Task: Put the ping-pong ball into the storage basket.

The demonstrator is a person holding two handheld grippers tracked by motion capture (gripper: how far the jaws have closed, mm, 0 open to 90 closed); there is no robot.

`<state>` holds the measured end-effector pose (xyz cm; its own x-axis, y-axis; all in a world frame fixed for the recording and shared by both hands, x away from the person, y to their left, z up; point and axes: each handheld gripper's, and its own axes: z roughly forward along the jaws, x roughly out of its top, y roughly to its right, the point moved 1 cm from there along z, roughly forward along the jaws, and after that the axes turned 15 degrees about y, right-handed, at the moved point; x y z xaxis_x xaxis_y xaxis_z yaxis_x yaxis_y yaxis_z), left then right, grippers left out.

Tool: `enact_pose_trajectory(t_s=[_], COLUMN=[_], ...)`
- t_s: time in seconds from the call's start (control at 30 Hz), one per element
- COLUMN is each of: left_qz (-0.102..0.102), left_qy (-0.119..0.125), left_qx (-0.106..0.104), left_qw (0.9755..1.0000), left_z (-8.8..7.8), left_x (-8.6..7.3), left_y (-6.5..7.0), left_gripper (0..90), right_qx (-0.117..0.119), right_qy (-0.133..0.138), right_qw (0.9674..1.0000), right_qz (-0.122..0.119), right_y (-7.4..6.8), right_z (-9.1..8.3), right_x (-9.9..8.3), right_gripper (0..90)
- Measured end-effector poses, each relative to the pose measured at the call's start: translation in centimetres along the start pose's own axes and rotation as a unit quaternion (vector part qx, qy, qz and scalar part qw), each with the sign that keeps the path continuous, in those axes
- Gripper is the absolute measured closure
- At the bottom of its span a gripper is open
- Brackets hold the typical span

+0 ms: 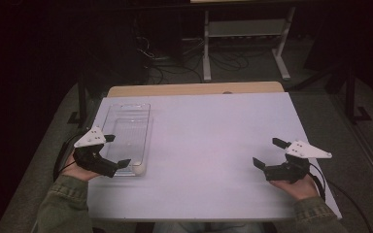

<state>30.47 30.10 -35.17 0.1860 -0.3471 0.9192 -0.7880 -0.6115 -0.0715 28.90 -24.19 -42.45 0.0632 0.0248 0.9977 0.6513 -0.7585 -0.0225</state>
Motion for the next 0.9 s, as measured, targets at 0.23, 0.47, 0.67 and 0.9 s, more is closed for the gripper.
enact_pose_trajectory(t_s=[0.23,0.47,0.67,0.9], left_qz=[-0.023,-0.03,-0.038,-0.045], left_qy=[0.048,0.047,0.06,0.062], left_qx=[0.006,0.016,0.029,0.038], left_qw=[0.9986,0.9983,0.9971,0.9963], left_z=[0.0,0.2,-0.2,-0.5], left_x=[-1.1,-2.3,-3.0,-3.6], left_y=[0.3,0.8,0.8,0.7], left_gripper=[0.0,0.0,0.0,0.0], right_qx=[-0.001,0.0,0.001,0.001], right_qy=[-0.001,0.0,0.0,0.001], right_qw=[1.0,1.0,1.0,1.0], right_qz=[0.0,0.0,-0.001,0.001], right_y=[0.0,0.0,0.0,0.0], right_z=[0.0,0.0,0.0,0.0], right_x=[0.0,0.0,0.0,0.0], right_gripper=[0.0,0.0,0.0,0.0])
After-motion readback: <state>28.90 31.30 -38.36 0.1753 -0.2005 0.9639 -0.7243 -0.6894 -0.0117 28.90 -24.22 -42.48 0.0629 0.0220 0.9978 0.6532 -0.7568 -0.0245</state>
